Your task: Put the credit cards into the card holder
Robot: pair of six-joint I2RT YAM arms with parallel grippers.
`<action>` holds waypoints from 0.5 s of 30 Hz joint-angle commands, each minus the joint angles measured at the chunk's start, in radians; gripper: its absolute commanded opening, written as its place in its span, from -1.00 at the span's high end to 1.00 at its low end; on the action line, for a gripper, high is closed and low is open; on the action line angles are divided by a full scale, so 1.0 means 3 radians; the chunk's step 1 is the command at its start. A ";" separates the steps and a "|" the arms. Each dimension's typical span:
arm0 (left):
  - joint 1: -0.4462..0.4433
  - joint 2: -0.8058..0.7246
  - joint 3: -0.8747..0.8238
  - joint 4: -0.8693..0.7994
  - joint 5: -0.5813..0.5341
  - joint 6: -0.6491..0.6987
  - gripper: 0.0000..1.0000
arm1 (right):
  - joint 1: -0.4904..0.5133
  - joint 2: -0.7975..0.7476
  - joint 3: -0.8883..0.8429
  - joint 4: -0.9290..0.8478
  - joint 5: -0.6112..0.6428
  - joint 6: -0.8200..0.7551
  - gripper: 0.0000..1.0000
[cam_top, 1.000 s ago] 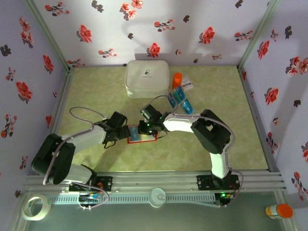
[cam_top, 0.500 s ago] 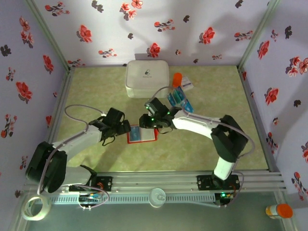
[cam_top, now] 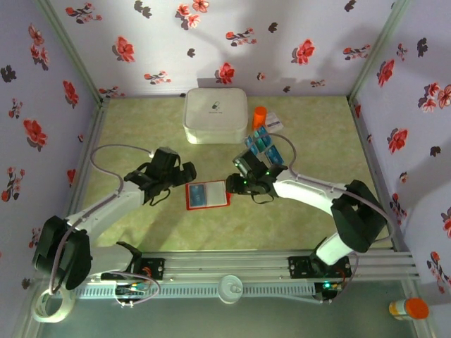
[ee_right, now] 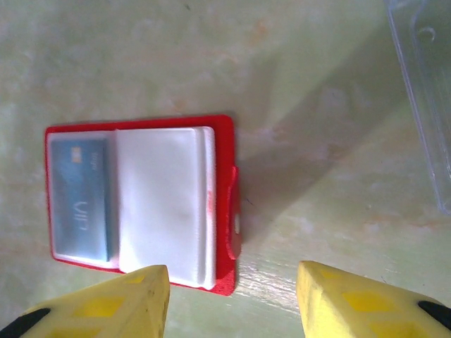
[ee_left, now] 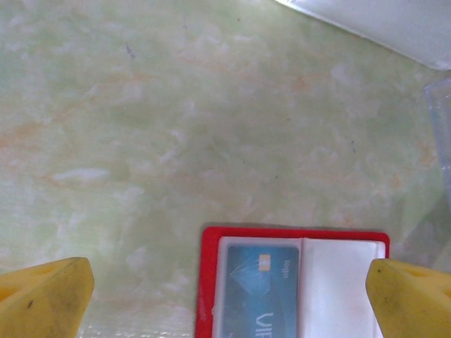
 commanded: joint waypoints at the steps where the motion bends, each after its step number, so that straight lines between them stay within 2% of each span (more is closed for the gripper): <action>1: 0.0030 0.0068 0.0020 0.0321 0.0029 0.0018 -1.00 | -0.0006 0.0106 -0.0095 0.0261 0.0015 0.0086 -0.02; 7: 0.0031 0.0273 -0.0058 0.0611 0.0070 -0.0031 -1.00 | -0.0007 0.0283 -0.0148 0.0481 -0.0045 0.0186 -0.02; 15: 0.0031 0.0405 -0.0133 0.0778 0.0136 0.0091 -1.00 | -0.0009 0.0417 -0.0035 0.0492 -0.0068 0.0185 -0.02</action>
